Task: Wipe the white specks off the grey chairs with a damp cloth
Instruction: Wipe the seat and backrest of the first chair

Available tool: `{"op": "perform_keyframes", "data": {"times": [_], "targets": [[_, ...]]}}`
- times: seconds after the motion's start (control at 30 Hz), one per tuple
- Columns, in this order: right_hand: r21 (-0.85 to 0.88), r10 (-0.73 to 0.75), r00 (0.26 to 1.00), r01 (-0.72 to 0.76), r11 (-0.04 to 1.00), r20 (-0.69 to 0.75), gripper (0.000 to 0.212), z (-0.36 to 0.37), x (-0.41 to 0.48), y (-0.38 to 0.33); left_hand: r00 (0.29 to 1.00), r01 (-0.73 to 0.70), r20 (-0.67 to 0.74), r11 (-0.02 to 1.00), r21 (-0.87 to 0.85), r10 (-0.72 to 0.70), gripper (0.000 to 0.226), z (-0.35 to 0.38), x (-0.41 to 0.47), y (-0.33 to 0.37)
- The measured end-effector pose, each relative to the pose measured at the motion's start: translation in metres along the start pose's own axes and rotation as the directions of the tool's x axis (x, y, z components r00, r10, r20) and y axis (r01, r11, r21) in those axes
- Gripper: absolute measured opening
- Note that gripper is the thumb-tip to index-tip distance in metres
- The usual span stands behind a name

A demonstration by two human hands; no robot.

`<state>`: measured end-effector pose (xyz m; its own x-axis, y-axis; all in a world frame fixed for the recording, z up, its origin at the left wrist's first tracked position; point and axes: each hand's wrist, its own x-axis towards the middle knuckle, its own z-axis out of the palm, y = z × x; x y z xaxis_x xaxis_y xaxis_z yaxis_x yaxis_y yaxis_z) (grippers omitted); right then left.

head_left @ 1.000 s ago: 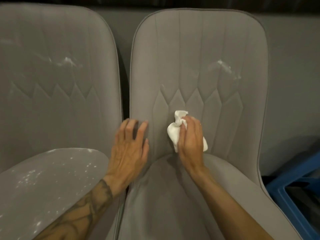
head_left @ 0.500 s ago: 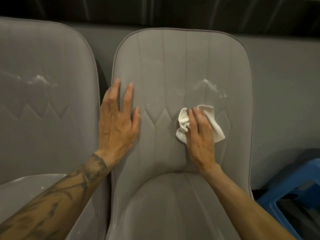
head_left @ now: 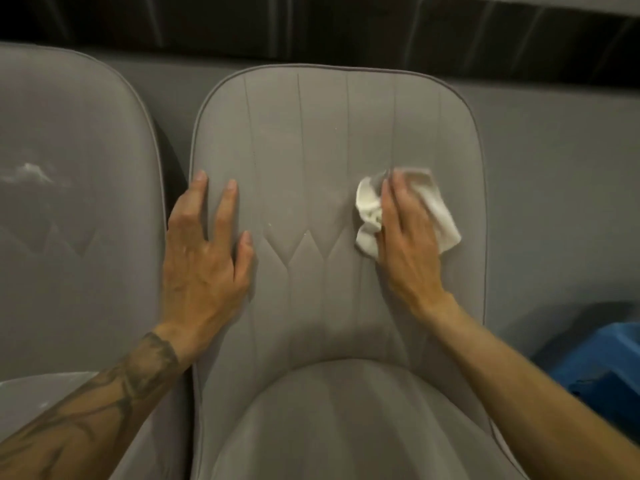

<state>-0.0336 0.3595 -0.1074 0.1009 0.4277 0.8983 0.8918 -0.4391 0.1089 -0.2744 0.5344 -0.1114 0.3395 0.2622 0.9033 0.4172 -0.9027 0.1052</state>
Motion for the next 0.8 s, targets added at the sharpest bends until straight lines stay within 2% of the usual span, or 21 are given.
{"op": "perform_keyframes", "data": {"times": [0.1, 0.17, 0.33, 0.5, 0.53, 0.67, 0.73, 0.8], "targets": [[0.025, 0.157, 0.976, -0.155, 0.988, -0.15, 0.049, -0.003, 0.062, 0.022, 1.0, -0.004, -0.01, 1.0, 0.002, 0.004, 0.064, 0.002, 0.0, 0.0], [0.061, 0.207, 0.95, -0.198, 0.978, -0.235, 0.043, -0.003, 0.073, 0.019, 1.0, -0.004, -0.018, 1.0, 0.011, 0.004, 0.063, 0.003, 0.0, 0.0], [0.188, 0.111, 0.973, -0.073, 0.98, -0.202, 0.02, -0.002, 0.053, 0.017, 1.0, 0.009, -0.009, 1.0, 0.015, -0.008, 0.065, 0.004, -0.001, -0.001], [0.087, 0.183, 0.936, -0.165, 0.983, -0.301, 0.017, -0.002, 0.087, 0.021, 1.0, 0.008, -0.012, 1.0, 0.016, -0.008, 0.066, 0.007, -0.001, -0.002], [0.063, 0.19, 0.936, -0.179, 0.982, -0.296, 0.017, 0.001, 0.077, 0.014, 1.0, 0.007, -0.012, 1.0, 0.013, -0.007, 0.066, 0.007, -0.002, -0.002], [0.012, 0.098, 0.989, -0.097, 0.995, -0.11, 0.021, 0.004, 0.04, 0.0, 1.0, 0.006, -0.004, 1.0, 0.017, -0.006, 0.066, 0.007, -0.002, -0.002], [-0.024, 0.08, 0.989, -0.084, 0.996, -0.126, 0.021, 0.0, 0.059, 0.008, 1.0, 0.003, -0.004, 1.0, 0.023, -0.002, 0.066, 0.006, -0.001, -0.002], [0.014, 0.117, 0.973, -0.117, 0.993, -0.198, 0.016, -0.002, 0.085, 0.016, 1.0, -0.004, -0.006, 1.0, 0.028, 0.004, 0.066, 0.006, -0.001, -0.001]]}}
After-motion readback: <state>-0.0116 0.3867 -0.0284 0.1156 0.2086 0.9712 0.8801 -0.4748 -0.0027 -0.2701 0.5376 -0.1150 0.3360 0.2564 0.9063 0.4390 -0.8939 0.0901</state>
